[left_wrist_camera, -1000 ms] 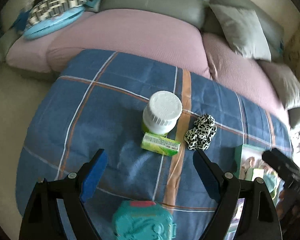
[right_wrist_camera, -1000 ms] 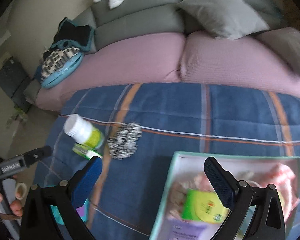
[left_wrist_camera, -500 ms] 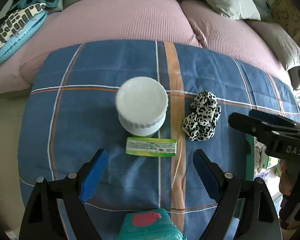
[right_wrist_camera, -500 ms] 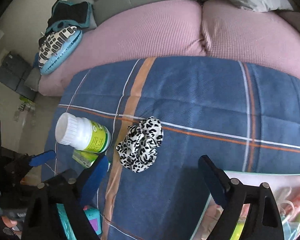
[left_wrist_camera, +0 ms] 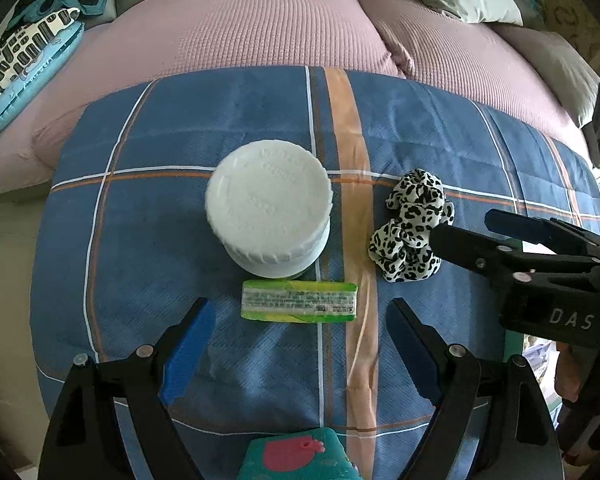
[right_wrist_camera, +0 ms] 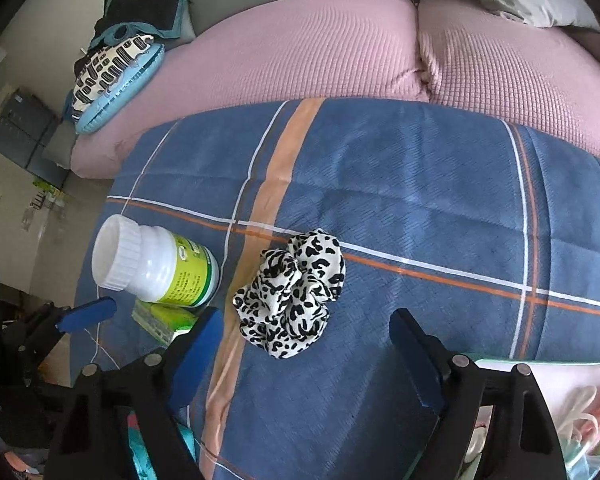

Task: Organize soft objects
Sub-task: 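Move both open tools toward the scrunchie and small tissue pack beside the tray, then grasp green tissue pack with left tool while right tool grasps leopard scrunchie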

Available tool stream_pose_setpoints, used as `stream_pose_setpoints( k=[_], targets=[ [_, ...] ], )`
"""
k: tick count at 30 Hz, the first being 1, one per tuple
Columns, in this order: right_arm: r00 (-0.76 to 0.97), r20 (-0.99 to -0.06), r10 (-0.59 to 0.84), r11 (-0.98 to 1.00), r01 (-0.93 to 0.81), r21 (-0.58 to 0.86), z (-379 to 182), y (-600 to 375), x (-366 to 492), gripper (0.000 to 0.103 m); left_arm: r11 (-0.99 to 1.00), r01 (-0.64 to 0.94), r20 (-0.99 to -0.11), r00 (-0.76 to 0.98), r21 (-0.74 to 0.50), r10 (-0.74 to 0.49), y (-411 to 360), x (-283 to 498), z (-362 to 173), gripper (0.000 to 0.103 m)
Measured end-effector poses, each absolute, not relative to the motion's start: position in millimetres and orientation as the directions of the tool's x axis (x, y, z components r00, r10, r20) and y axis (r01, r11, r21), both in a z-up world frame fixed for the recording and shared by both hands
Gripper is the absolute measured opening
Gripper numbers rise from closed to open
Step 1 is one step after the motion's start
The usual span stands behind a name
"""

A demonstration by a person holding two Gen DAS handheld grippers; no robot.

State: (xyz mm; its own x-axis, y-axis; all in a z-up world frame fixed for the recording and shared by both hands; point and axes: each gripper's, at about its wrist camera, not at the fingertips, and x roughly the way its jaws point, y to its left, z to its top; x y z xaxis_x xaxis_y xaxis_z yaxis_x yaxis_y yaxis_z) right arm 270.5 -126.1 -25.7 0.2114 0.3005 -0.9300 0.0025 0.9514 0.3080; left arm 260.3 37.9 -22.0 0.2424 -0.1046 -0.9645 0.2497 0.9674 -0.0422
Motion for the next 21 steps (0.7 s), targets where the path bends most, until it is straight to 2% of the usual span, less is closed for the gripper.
stream_pose_setpoints(
  k=[21],
  targets=[
    [0.161, -0.928, 0.335, 0.938, 0.040, 0.345, -55, -116, 285, 0.077, 0.961, 0.277, -0.974, 0.213, -0.018, -0.080, 31, 270, -41, 0.088]
  ],
)
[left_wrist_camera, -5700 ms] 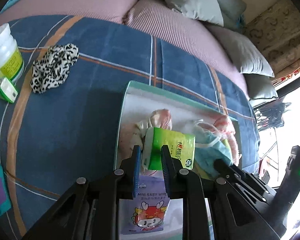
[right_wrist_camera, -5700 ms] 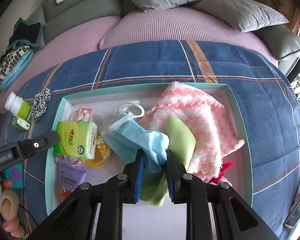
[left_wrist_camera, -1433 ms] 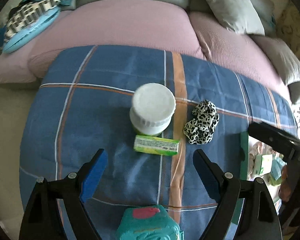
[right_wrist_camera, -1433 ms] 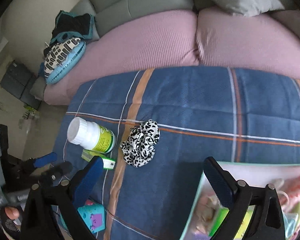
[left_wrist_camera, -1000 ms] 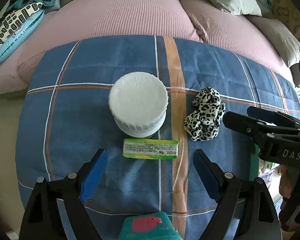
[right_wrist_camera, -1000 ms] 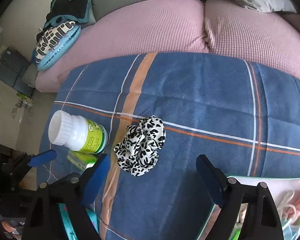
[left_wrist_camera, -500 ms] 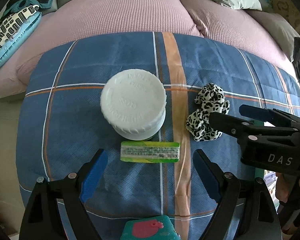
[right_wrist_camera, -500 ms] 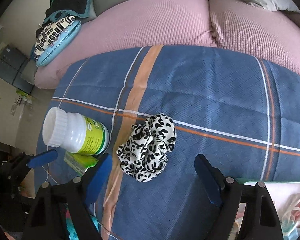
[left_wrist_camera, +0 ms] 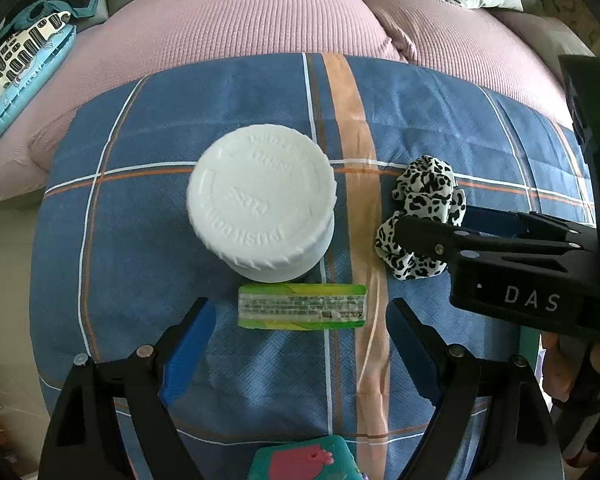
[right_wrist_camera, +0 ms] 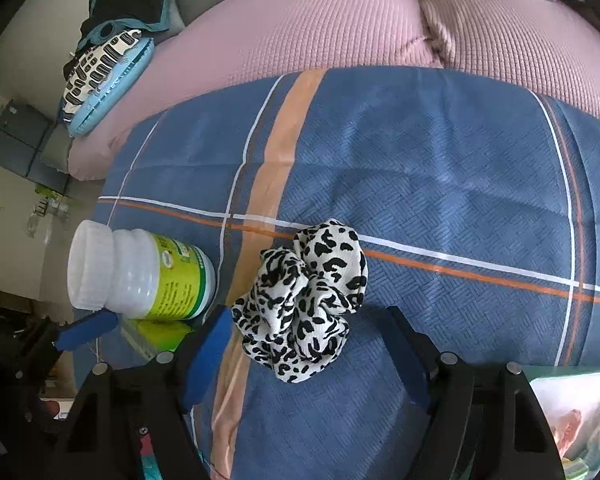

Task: Organize soft objects
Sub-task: 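Grasp green tissue pack with left tool while right tool grasps leopard scrunchie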

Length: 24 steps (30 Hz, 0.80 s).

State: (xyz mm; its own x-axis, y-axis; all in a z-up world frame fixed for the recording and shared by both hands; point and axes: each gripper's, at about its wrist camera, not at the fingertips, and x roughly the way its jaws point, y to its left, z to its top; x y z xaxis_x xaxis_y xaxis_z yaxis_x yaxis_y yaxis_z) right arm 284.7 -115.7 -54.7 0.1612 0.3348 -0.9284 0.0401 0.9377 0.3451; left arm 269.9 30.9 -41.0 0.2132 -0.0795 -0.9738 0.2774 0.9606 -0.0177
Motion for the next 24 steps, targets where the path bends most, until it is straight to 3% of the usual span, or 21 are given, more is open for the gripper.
stream_pose_setpoints(
  k=[10, 13, 24],
  targets=[
    [0.158, -0.927, 0.340, 0.938, 0.019, 0.347, -53, -104, 286, 0.064, 0.959, 0.282, -0.974, 0.212, -0.016, -0.079, 27, 268, -42, 0.076],
    [0.156, -0.928, 0.339, 0.938, 0.017, 0.346, -53, -102, 287, 0.063, 0.960, 0.280, -0.975, 0.208, -0.022, -0.083, 30, 266, -42, 0.065],
    [0.148, -0.936, 0.320, 0.946, 0.002, 0.324, -55, -84, 289, 0.056, 0.963, 0.266, -0.973, 0.212, -0.037, -0.095, 42, 265, -40, 0.065]
  ],
)
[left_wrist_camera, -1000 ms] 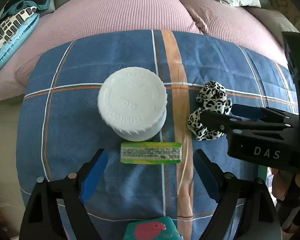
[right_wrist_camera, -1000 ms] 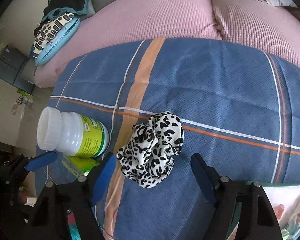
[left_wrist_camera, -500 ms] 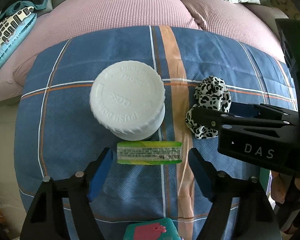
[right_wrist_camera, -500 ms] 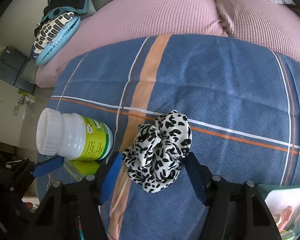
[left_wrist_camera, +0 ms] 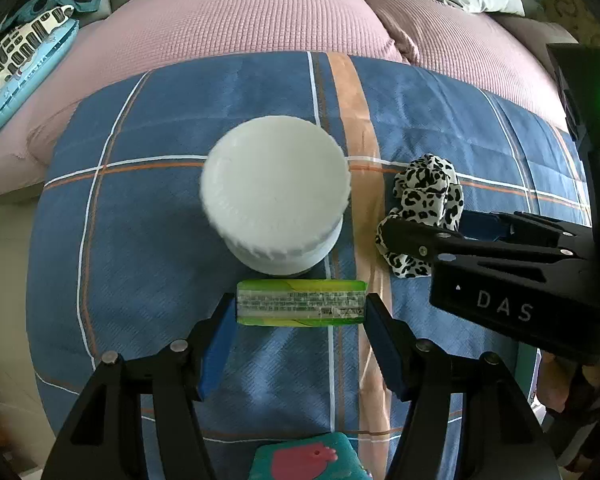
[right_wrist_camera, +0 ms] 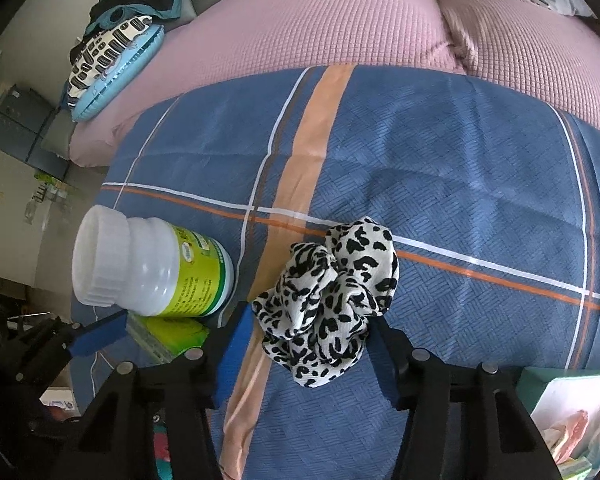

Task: Organize soft objects
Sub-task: 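Grasp green tissue pack with left tool while right tool grasps leopard scrunchie, then carry tissue pack and scrunchie over the tray, lower them inside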

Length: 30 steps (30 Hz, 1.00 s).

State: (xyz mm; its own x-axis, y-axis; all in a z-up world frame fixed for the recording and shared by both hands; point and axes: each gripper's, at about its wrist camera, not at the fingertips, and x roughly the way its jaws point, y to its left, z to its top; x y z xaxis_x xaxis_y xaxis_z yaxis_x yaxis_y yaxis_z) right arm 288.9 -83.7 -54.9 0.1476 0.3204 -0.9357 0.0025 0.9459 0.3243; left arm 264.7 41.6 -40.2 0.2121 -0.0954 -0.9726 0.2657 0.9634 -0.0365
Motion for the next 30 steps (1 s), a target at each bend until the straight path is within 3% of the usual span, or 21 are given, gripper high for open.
stream_pose_setpoints(
  k=[14, 30],
  targets=[
    [0.146, -0.943, 0.300, 0.954, -0.014, 0.301, -46, -83, 289, 0.032, 0.969, 0.243, -0.974, 0.206, -0.041, -0.093, 50, 260, -34, 0.065],
    [0.199, -0.928, 0.314, 0.947, -0.002, 0.320, -8, -110, 261, 0.031, 0.986, 0.165, -0.956, 0.282, -0.034, -0.081, 59, 241, -4, 0.065]
  ],
)
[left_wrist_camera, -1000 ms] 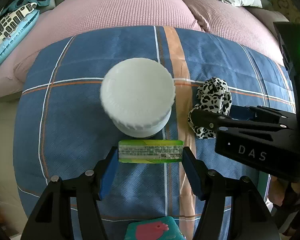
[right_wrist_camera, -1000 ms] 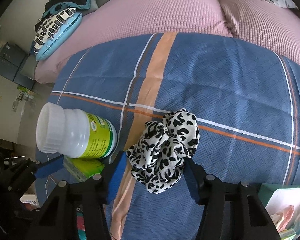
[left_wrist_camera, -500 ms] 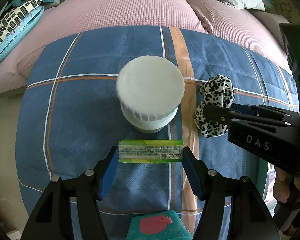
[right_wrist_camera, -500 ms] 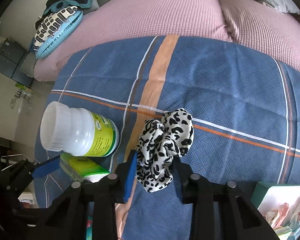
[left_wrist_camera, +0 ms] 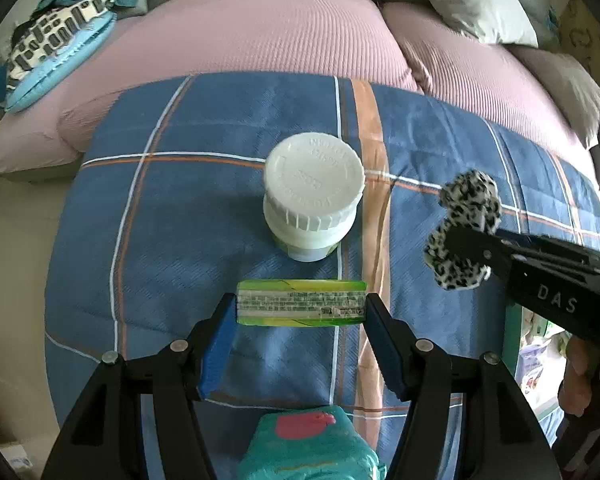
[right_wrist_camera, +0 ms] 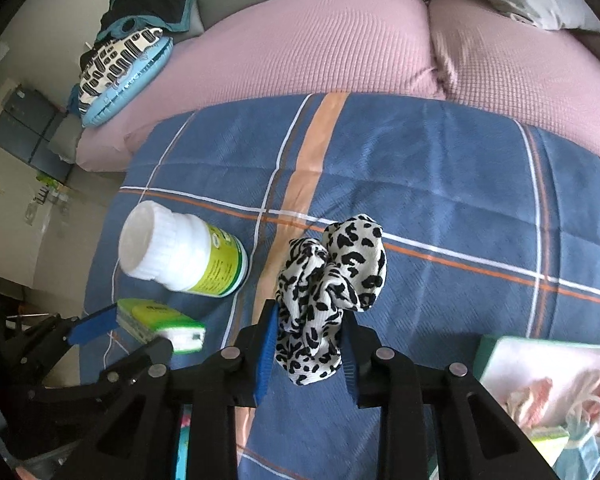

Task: Organize soft objects
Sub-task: 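Carry tissue pack and scrunchie over the tray, lower them inside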

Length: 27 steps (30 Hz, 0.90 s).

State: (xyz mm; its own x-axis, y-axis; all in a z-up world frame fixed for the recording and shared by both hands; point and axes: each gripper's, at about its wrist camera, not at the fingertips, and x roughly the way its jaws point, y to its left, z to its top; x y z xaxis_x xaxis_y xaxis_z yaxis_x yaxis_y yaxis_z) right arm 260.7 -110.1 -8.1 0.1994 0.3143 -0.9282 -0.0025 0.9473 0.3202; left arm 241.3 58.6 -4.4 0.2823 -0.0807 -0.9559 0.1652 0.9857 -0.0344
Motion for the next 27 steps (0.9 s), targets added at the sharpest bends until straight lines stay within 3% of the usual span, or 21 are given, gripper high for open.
stream_pose_setpoints(
  k=[17, 27],
  targets=[
    [0.404, -0.879, 0.254, 0.958, 0.019, 0.286, 43, -152, 187, 0.031, 0.996, -0.002, -0.856, 0.512, -0.090, -0.076, 56, 170, 47, 0.065],
    [0.490, -0.853, 0.182, 0.971, 0.045, 0.234, 68, -173, 140, 0.031, 0.995, 0.009, -0.812, 0.576, -0.102, -0.088, 35, 140, 68, 0.065]
  ],
)
